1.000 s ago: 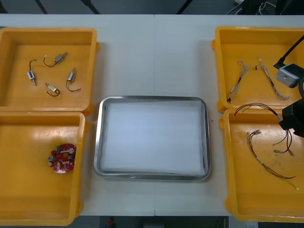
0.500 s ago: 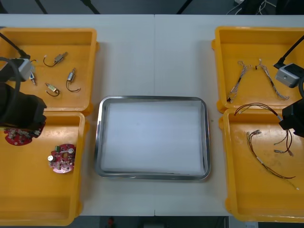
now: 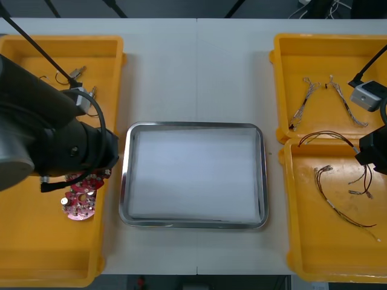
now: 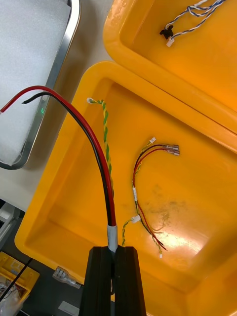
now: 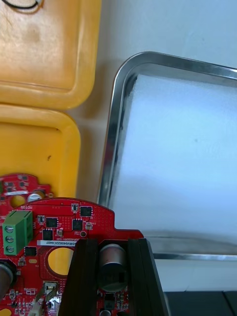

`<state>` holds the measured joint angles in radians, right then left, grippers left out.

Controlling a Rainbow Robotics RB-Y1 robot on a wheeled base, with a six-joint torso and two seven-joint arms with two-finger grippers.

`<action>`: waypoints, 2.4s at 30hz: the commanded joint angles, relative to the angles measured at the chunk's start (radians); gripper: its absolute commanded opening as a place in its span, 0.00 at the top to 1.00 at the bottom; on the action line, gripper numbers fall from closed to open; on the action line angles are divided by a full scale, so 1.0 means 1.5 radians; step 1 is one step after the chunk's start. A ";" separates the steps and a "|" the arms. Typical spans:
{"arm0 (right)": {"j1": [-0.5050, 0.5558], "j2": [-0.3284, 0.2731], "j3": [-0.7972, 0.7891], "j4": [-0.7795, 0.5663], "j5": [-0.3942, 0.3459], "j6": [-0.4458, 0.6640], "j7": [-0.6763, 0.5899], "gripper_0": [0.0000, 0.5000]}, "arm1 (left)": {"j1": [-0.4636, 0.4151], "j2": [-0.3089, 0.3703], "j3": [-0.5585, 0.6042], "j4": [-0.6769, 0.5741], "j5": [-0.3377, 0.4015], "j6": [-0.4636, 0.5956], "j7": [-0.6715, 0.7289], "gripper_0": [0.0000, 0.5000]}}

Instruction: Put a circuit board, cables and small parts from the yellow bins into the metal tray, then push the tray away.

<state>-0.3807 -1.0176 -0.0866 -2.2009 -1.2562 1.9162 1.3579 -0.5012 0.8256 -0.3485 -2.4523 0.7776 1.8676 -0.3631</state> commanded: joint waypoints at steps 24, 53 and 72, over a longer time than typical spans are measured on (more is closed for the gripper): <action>-0.017 -0.028 0.006 -0.016 0.002 0.002 -0.017 1.00 | -0.059 -0.237 -0.248 0.168 -0.354 -0.029 0.016 1.00; -0.017 -0.028 0.006 -0.016 0.002 0.002 -0.017 1.00 | -0.059 -0.243 -0.298 0.273 -0.309 -0.119 0.034 1.00; -0.017 -0.028 0.006 -0.016 0.002 0.002 -0.017 1.00 | -0.059 -0.231 -0.320 0.274 -0.285 -0.140 0.049 0.98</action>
<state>-0.3808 -1.0182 -0.0866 -2.2010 -1.2562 1.9162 1.3579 -0.5533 0.4836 -0.8126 -2.0326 0.3457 1.6710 -0.3480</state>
